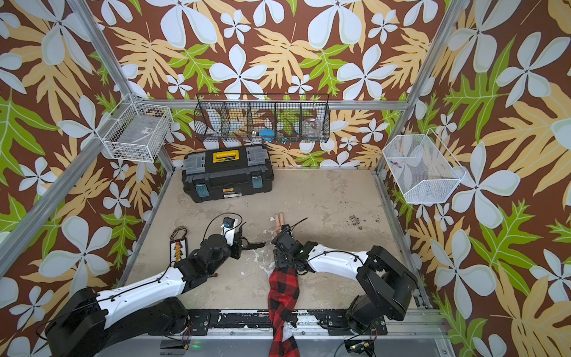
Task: Take off the watch
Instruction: Place the watch at the center of the board.
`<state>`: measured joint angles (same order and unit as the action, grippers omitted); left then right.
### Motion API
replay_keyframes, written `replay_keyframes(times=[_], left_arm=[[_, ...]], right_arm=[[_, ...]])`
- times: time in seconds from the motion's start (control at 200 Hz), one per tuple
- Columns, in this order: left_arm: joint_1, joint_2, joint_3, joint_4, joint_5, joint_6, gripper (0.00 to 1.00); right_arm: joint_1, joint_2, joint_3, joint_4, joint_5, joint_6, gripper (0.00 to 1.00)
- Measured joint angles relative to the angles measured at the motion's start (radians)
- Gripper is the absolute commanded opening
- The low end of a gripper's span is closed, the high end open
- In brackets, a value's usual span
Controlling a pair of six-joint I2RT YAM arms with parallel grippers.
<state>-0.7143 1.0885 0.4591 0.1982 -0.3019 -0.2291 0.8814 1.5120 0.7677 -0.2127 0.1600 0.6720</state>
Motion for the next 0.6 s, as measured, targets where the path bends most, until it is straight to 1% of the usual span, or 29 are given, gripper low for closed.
replay_keyframes(times=[0.135, 0.285, 0.36, 0.515, 0.601], left_arm=[[0.109, 0.097, 0.152, -0.185, 0.111, -0.061, 0.00], [0.183, 0.225, 0.299, -0.390, 0.215, -0.109, 0.00], [0.224, 0.269, 0.338, -0.457, 0.273, -0.113, 0.00], [0.359, 0.393, 0.404, -0.559, 0.388, -0.116, 0.00], [0.401, 0.450, 0.443, -0.598, 0.431, -0.105, 0.00]], right_arm=[[-0.022, -0.060, -0.003, 0.000, 0.003, -0.008, 0.77], [-0.060, -0.130, -0.010, -0.003, 0.003, -0.027, 0.77], [-0.076, -0.161, -0.011, -0.005, 0.003, -0.036, 0.77], [-0.089, -0.201, -0.011, -0.007, 0.001, -0.051, 0.76], [-0.090, -0.217, -0.016, -0.008, 0.002, -0.052, 0.77]])
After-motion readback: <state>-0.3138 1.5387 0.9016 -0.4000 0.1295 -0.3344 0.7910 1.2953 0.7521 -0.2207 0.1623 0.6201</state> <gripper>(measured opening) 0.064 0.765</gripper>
